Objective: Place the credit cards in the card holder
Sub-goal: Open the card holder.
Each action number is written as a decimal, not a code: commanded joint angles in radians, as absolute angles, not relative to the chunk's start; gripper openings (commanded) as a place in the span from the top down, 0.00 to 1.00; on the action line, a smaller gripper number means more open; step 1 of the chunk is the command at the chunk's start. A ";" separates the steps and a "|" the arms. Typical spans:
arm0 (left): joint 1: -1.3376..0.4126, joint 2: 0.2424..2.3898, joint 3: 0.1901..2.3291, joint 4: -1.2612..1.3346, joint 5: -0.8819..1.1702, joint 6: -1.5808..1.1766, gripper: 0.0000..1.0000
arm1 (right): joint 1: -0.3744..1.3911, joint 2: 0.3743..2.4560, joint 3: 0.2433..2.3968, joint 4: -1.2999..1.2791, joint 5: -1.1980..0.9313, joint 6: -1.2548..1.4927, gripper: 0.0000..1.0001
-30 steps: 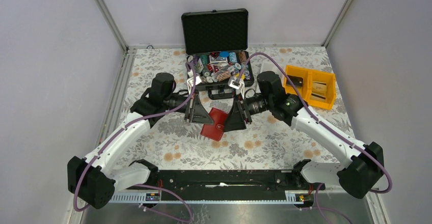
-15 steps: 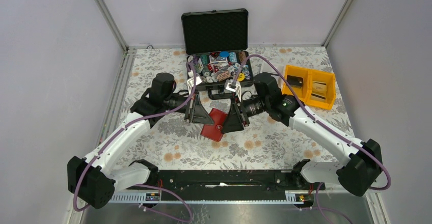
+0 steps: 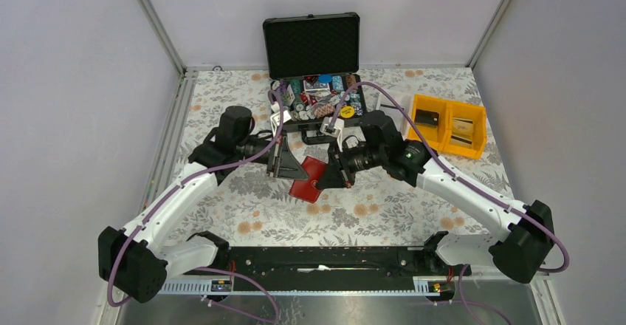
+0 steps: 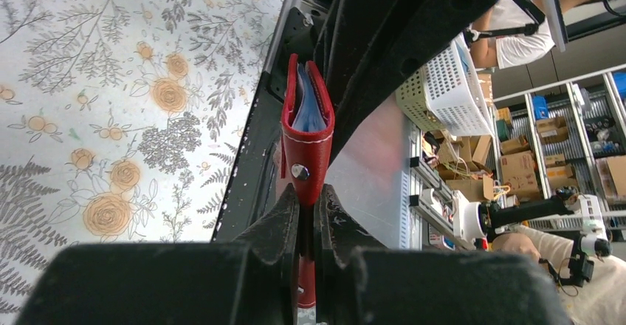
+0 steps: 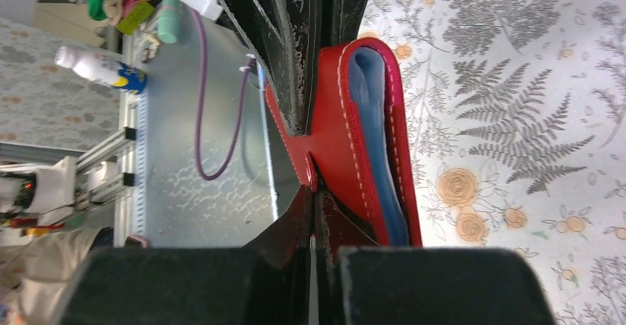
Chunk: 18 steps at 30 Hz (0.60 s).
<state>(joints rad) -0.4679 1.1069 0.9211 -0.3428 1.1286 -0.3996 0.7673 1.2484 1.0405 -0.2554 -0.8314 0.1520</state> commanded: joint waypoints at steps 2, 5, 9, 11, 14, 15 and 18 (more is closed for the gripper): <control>-0.459 1.110 0.935 -0.268 1.108 -0.407 1.00 | 0.830 1.252 1.072 -0.233 -0.607 0.082 1.00; -0.449 1.132 0.943 -0.295 1.083 -0.403 1.00 | 0.867 1.253 1.074 -0.243 -0.508 0.050 1.00; -0.441 1.149 0.951 -0.324 1.051 -0.392 1.00 | 0.918 1.253 1.073 -0.243 -0.380 0.021 1.00; -0.436 1.150 0.953 -0.333 1.036 -0.389 1.00 | 0.934 1.251 1.069 -0.235 -0.329 0.013 1.00; -0.432 1.154 0.954 -0.340 1.021 -0.387 1.00 | 0.954 1.247 1.066 -0.225 -0.288 0.005 1.00; -0.431 1.157 0.954 -0.343 1.019 -0.387 1.00 | 0.963 1.246 1.067 -0.223 -0.277 0.006 1.00; -0.427 1.166 0.957 -0.349 1.016 -0.387 1.00 | 0.988 1.253 1.073 -0.221 -0.235 -0.021 1.00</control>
